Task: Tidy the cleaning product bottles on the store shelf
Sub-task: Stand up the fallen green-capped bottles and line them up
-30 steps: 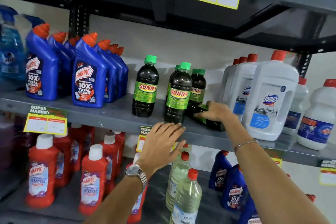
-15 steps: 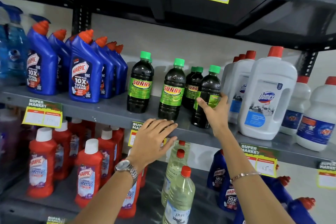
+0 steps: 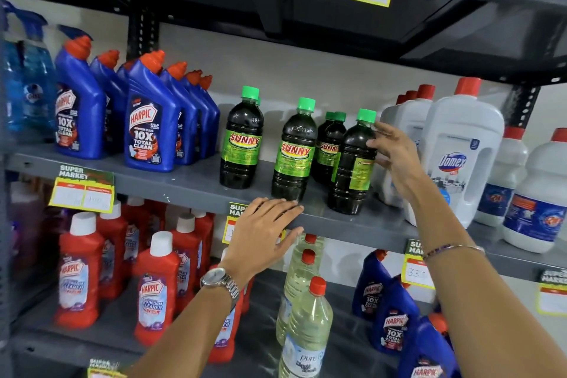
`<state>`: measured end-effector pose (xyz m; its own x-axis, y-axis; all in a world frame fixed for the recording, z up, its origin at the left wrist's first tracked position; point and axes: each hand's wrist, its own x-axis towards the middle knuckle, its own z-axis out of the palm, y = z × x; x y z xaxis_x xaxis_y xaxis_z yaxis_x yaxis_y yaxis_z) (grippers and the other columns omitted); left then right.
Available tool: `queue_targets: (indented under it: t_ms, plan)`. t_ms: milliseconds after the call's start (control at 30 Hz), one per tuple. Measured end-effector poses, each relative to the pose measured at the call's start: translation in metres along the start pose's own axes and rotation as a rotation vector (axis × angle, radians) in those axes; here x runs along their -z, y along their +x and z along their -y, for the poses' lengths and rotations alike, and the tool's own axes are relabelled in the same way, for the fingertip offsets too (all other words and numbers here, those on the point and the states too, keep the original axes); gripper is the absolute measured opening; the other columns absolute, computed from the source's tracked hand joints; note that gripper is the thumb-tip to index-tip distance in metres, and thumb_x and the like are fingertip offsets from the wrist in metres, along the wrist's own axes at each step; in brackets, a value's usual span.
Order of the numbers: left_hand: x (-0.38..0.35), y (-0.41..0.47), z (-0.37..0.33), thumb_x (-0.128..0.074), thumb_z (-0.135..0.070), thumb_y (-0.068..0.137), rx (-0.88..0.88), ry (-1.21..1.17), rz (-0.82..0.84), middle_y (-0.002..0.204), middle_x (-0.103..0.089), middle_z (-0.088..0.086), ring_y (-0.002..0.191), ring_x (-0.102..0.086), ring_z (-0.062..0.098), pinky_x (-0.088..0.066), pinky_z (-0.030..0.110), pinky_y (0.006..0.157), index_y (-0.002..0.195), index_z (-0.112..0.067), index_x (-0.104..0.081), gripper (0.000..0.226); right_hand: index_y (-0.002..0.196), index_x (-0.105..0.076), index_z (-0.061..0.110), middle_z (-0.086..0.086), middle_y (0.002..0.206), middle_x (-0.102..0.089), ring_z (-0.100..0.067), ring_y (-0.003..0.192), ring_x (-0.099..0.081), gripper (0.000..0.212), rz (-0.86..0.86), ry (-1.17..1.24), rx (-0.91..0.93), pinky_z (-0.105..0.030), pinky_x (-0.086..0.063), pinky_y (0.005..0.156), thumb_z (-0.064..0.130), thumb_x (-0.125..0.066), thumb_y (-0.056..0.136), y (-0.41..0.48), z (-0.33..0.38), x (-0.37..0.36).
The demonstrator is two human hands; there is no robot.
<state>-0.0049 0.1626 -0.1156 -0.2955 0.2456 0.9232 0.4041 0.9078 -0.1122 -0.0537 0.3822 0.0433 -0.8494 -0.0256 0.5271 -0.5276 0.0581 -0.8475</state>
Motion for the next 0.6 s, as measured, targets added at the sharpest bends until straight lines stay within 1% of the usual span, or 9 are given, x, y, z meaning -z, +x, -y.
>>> queue_targets:
  t_ms: [67, 133, 167, 233, 300, 367, 433, 500, 600]
  plan:
    - [0.0, 0.0, 0.0, -0.054, -0.04, 0.087, 0.0, 0.003, -0.002, 0.111, -0.069, -0.004, 0.102, -0.062, 0.012, -0.041, 0.029, 0.092, 0.111, -0.019, -0.066, 0.034, 0.125, -0.051, 0.011, 0.004, 0.101, -0.058, -0.01, 0.094, -0.057, 0.07, -0.094, -0.109, 0.058, -0.023, -0.047, 0.077, 0.015, -0.081, 0.062, 0.003, 0.001, 0.002]
    - [0.0, 0.0, 0.0, -0.055, -0.04, 0.087, -0.006, 0.01, -0.005, 0.111, -0.069, -0.004, 0.102, -0.062, 0.012, -0.041, 0.03, 0.092, 0.111, -0.019, -0.066, 0.034, 0.125, -0.05, 0.01, 0.005, 0.087, -0.052, -0.009, 0.084, -0.055, 0.073, -0.156, -0.273, 0.106, -0.028, -0.048, 0.083, 0.022, -0.085, 0.062, 0.008, 0.004, 0.001]
    - [0.0, 0.0, 0.0, -0.055, -0.04, 0.087, -0.009, 0.014, -0.008, 0.11, -0.069, -0.004, 0.101, -0.062, 0.013, -0.041, 0.03, 0.091, 0.111, -0.019, -0.066, 0.034, 0.127, -0.047, 0.01, 0.004, 0.087, -0.05, -0.01, 0.083, -0.053, 0.075, -0.162, -0.326, 0.117, -0.028, -0.047, 0.085, 0.026, -0.084, 0.064, 0.008, 0.005, -0.001]
    - [0.0, 0.0, -0.001, -0.054, -0.04, 0.087, -0.012, 0.02, -0.009, 0.109, -0.069, -0.004, 0.1, -0.062, 0.013, -0.041, 0.029, 0.091, 0.111, -0.018, -0.066, 0.035, 0.135, -0.039, 0.011, -0.002, 0.108, -0.052, -0.015, 0.1, -0.051, 0.072, -0.133, -0.307, 0.096, -0.027, -0.043, 0.089, 0.029, -0.075, 0.075, 0.008, 0.007, -0.003]
    - [0.0, 0.0, -0.001, -0.052, -0.041, 0.088, -0.01, 0.019, -0.007, 0.109, -0.069, -0.004, 0.1, -0.063, 0.013, -0.041, 0.029, 0.091, 0.111, -0.018, -0.066, 0.035, 0.14, -0.034, 0.01, -0.006, 0.122, -0.047, -0.017, 0.11, -0.047, 0.061, -0.07, -0.206, 0.021, -0.022, -0.042, 0.08, 0.018, -0.059, 0.085, 0.008, 0.008, -0.005]
    - [0.001, 0.0, -0.001, -0.051, -0.041, 0.088, -0.009, 0.012, -0.008, 0.109, -0.069, -0.004, 0.1, -0.062, 0.013, -0.041, 0.029, 0.091, 0.112, -0.018, -0.065, 0.036, 0.138, -0.038, 0.008, -0.004, 0.11, -0.054, -0.016, 0.099, -0.053, 0.053, -0.017, -0.141, -0.05, -0.02, -0.041, 0.067, 0.01, -0.051, 0.087, 0.006, 0.008, -0.006]
    - [0.001, 0.0, -0.001, -0.052, -0.04, 0.088, -0.006, 0.007, -0.009, 0.109, -0.069, -0.003, 0.1, -0.062, 0.013, -0.04, 0.029, 0.092, 0.112, -0.018, -0.065, 0.035, 0.131, -0.045, 0.007, 0.001, 0.094, -0.057, -0.009, 0.082, -0.056, 0.048, -0.042, -0.12, -0.042, -0.017, -0.045, 0.057, 0.011, -0.058, 0.085, 0.004, 0.005, -0.007]
    - [0.001, 0.0, -0.001, -0.052, -0.04, 0.087, -0.001, 0.005, -0.01, 0.109, -0.069, -0.004, 0.101, -0.062, 0.012, -0.04, 0.028, 0.093, 0.112, -0.019, -0.066, 0.035, 0.122, -0.048, 0.011, 0.006, 0.091, -0.054, -0.002, 0.079, -0.055, 0.053, -0.095, -0.147, 0.009, -0.009, -0.046, 0.048, 0.021, -0.074, 0.077, 0.0, 0.004, -0.008]
    - [0.0, 0.0, -0.001, -0.054, -0.04, 0.087, -0.004, -0.005, -0.017, 0.109, -0.069, -0.005, 0.101, -0.061, 0.012, -0.039, 0.028, 0.094, 0.111, -0.019, -0.066, 0.034, 0.125, -0.045, 0.014, 0.004, 0.099, -0.054, -0.003, 0.085, -0.055, 0.063, -0.12, -0.213, 0.054, -0.01, -0.041, 0.057, 0.032, -0.076, 0.073, -0.001, 0.002, -0.008]
